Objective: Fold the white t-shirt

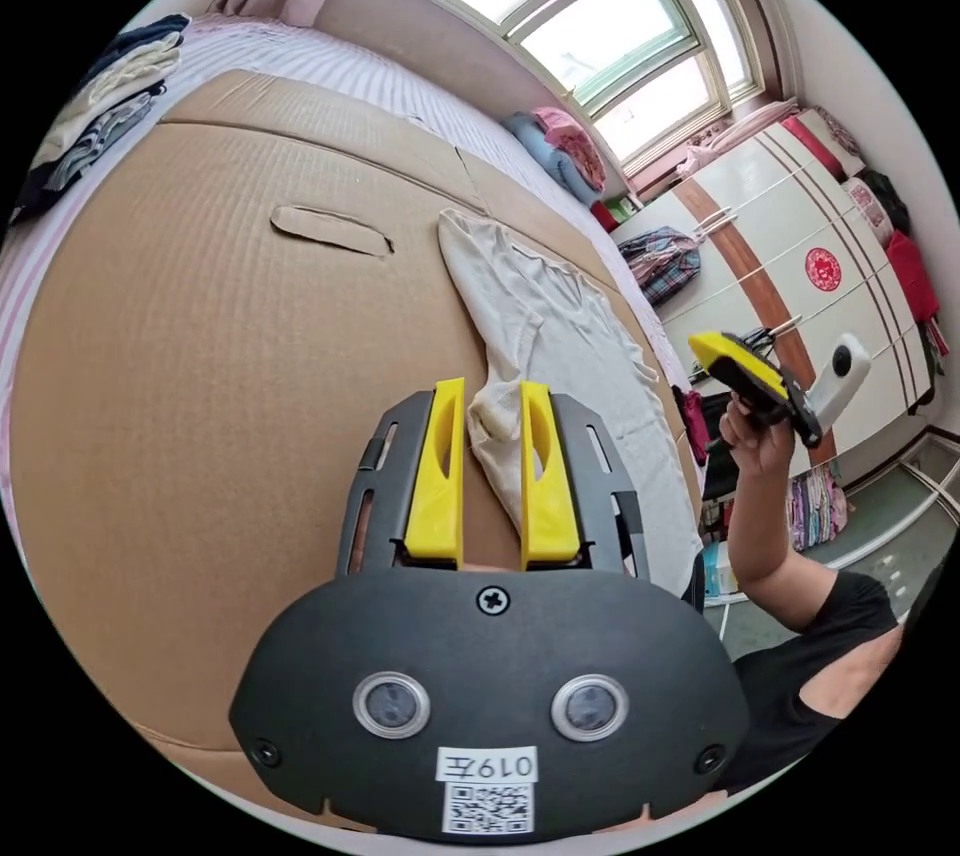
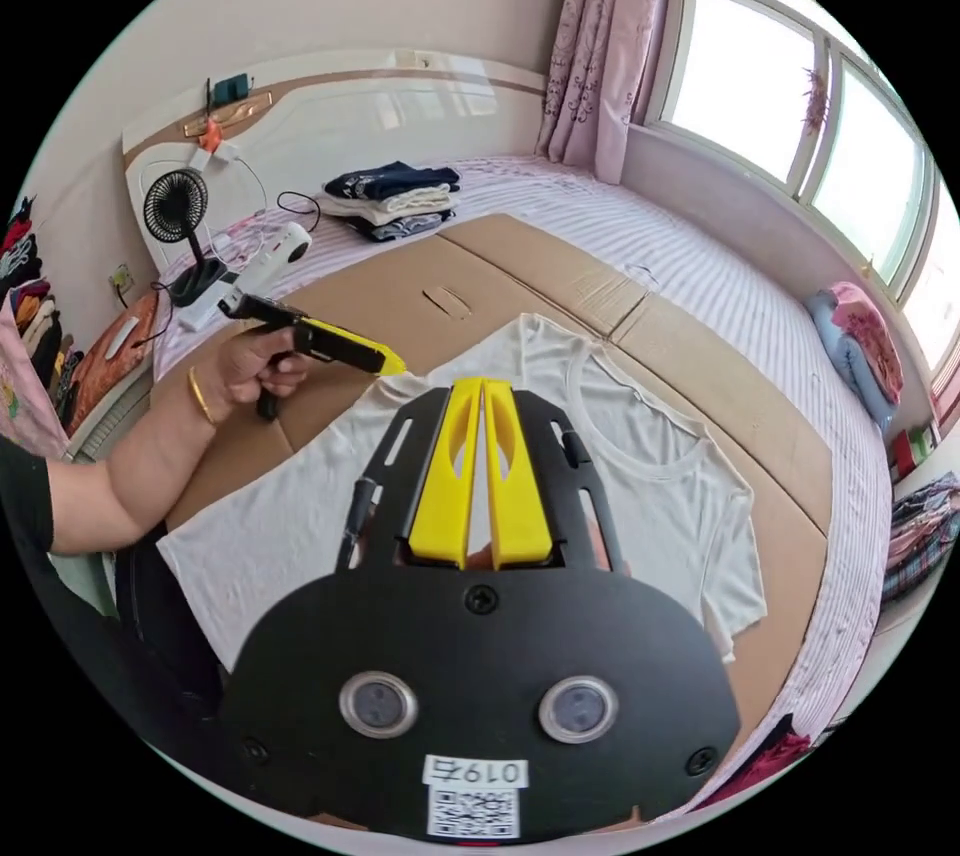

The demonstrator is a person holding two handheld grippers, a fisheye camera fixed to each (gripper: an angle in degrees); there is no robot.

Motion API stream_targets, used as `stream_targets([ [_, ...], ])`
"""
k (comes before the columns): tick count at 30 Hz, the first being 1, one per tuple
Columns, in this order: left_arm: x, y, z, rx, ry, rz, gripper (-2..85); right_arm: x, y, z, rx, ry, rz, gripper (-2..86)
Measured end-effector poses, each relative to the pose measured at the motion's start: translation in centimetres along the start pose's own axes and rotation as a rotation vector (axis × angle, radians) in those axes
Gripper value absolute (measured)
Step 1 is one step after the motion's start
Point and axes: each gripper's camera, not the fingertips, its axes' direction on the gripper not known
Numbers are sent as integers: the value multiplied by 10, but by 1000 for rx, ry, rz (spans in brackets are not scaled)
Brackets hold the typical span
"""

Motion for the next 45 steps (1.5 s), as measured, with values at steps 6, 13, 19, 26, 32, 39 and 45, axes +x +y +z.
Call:
stream_targets([
  [6,0,-14,24,-42,-74,40,20,31,-79,101,-165,-103,87,-10],
  [13,-7,-25,43,6,-151,24,10,64,-129,167,-270,-110,120,-9],
  [19,-38,-34,57,25,-43,-37,10,75,-153,177,-134,-192,85,-9],
  [26,-45,-45,77,-6,-48,16,10,47,-159,210,-24,-155,-159,-9],
  [32,-60,-52,92,-4,-16,-5,11,18,-171,251,-12,-50,-383,-6],
  [39,-82,-57,106,14,48,-49,13,-12,-157,296,24,186,-705,55],
  [45,-88,-60,116,28,49,-44,14,-30,-158,352,-14,334,-868,62],
])
